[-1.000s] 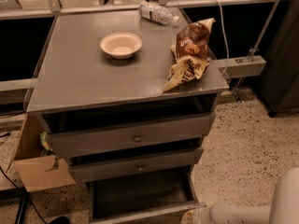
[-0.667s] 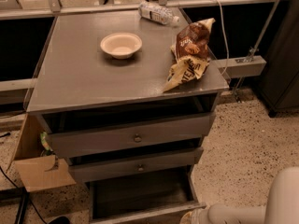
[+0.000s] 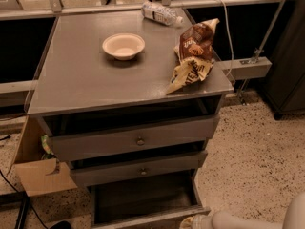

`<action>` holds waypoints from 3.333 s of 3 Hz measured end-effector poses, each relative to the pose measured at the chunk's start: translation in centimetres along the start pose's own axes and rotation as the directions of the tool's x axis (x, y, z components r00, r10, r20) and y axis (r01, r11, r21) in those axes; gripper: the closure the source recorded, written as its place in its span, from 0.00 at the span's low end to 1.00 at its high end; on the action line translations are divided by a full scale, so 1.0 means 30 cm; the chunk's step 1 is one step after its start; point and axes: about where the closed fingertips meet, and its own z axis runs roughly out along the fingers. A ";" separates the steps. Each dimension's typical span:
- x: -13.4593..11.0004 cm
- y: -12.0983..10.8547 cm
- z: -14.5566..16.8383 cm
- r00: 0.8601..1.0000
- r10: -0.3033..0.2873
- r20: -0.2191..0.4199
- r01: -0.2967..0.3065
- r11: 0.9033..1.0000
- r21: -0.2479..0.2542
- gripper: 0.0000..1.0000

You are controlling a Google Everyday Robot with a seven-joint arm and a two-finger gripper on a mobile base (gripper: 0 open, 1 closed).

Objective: Close bottom drawer

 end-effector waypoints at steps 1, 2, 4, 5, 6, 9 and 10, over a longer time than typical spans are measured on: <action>-0.018 -0.017 0.023 0.998 -0.030 0.060 0.029 0.999 0.017 1.00; -0.038 -0.035 0.041 0.992 -0.059 0.107 0.057 0.998 0.026 1.00; -0.061 -0.106 0.099 0.986 -0.092 0.136 0.089 0.996 0.030 1.00; -0.054 -0.148 0.129 0.988 -0.085 0.130 0.081 0.996 0.036 1.00; -0.052 -0.195 0.161 0.989 -0.072 0.126 0.066 0.997 0.048 1.00; -0.117 -0.345 0.238 0.989 -0.068 0.130 0.058 0.995 0.082 1.00; -0.122 -0.366 0.245 0.987 -0.079 0.140 0.064 0.992 0.112 1.00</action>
Offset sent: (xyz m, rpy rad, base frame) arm 0.0248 0.0168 -0.0012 0.1296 -0.1169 0.0676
